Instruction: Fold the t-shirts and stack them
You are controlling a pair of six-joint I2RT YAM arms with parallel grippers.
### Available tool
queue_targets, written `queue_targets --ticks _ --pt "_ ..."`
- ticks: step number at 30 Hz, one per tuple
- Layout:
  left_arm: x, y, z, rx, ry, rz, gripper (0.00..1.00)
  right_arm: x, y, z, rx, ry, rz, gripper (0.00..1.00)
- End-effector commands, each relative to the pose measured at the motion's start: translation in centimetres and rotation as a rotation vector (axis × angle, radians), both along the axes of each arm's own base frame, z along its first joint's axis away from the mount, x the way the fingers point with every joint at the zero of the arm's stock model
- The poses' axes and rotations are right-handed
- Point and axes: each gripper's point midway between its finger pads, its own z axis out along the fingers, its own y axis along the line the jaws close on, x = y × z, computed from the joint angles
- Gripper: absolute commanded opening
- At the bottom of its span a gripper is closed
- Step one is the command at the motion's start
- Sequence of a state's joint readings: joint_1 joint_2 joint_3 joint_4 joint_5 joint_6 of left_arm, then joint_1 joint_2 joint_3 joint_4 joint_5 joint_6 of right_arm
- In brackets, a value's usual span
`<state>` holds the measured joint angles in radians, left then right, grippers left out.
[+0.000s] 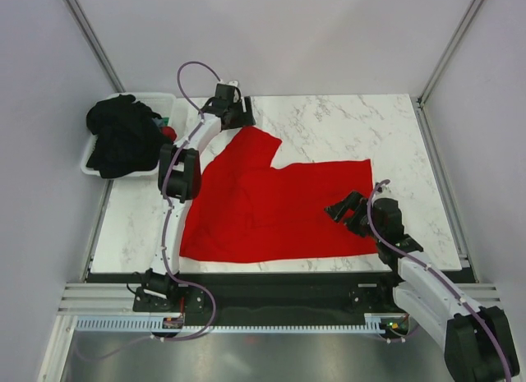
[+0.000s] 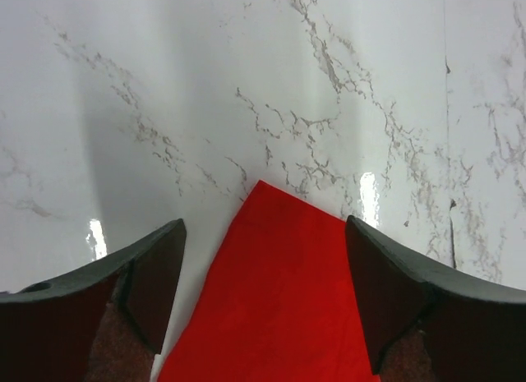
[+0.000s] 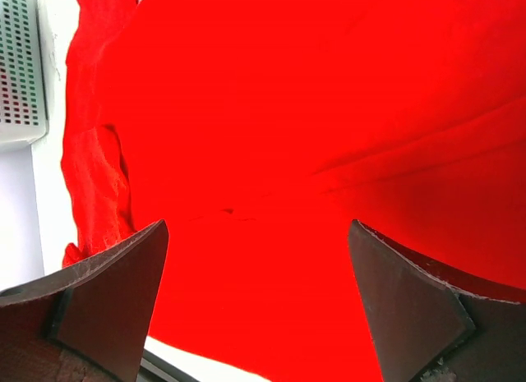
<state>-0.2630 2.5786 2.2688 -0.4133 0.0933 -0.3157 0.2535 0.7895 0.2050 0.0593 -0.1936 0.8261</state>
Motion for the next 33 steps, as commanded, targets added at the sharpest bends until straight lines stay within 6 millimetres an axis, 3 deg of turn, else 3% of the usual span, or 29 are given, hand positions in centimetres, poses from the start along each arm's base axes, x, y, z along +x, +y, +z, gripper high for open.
queue_targets --ticks 1,3,4,12,13,15,17,18,20,21,23,24,25,27,28,30,31,33 --pt "-0.1 -1.0 -0.3 -0.063 0.032 -0.006 0.79 1.1 0.6 1.9 0.036 -0.08 0.005 0.98" --pt "-0.3 -1.2 -0.7 -0.076 0.047 -0.005 0.69 1.1 0.6 1.8 0.037 -0.077 0.004 0.98" --pt "-0.4 -1.3 -0.7 -0.086 0.053 -0.01 0.57 1.1 0.6 1.7 0.034 -0.075 0.005 0.98" --pt "-1.4 -2.1 -1.3 -0.087 0.085 -0.031 0.3 1.3 0.6 1.2 0.029 -0.045 0.005 0.98" --pt "-1.4 -1.9 -1.4 -0.082 0.085 -0.021 0.16 1.3 0.6 1.2 0.028 -0.045 0.006 0.98" --pt "-1.4 -1.9 -1.4 -0.083 0.086 -0.018 0.02 1.5 0.6 1.4 0.015 -0.05 0.006 0.98" --pt "-1.4 -1.9 -1.3 -0.084 0.086 -0.019 0.02 1.8 0.5 1.8 -0.002 -0.058 0.006 0.98" --pt "-1.4 -1.9 -1.4 -0.084 0.087 -0.021 0.02 2.8 0.2 3.2 -0.015 -0.088 -0.016 0.98" --pt "-1.5 -1.8 -1.4 -0.085 0.09 -0.018 0.02 3.6 -1.2 3.9 -0.096 -0.089 -0.064 0.98" --pt "-1.4 -1.7 -1.3 -0.088 0.087 -0.016 0.02 4.7 -3.1 5.2 -0.156 -0.096 -0.164 0.98" --pt "-1.5 -1.7 -1.3 -0.091 0.089 -0.011 0.02 6.0 -4.9 6.8 -0.212 -0.11 -0.244 0.98" --pt "-1.5 -1.4 -1.4 -0.083 0.088 0.0 0.02 6.8 -5.9 6.1 -0.257 -0.071 -0.28 0.98" --pt "-1.3 -1.5 -1.1 -0.088 0.072 0.004 0.02 8.1 -7.8 7.5 -0.283 -0.065 -0.346 0.98" --pt "-1.7 -1.2 -1.0 -0.083 0.072 0.016 0.02 10.5 -9.6 6.5 -0.329 0.023 -0.373 0.98" --pt "-1.7 -1.0 -1.0 -0.084 0.072 0.023 0.02 11.1 -11.7 5.8 -0.338 0.078 -0.421 0.98" --pt "-1.8 -0.9 -1.2 -0.088 0.074 0.024 0.02 13.5 -12.7 4.3 -0.363 0.149 -0.419 0.95" --pt "-1.8 -1.0 -1.2 -0.091 0.074 0.02 0.02 14.1 -14.7 3.8 -0.375 0.177 -0.463 0.93" --pt "-1.8 -0.8 -1.2 -0.096 0.077 0.026 0.02 16.1 -15.5 2.8 -0.389 0.216 -0.471 0.89"
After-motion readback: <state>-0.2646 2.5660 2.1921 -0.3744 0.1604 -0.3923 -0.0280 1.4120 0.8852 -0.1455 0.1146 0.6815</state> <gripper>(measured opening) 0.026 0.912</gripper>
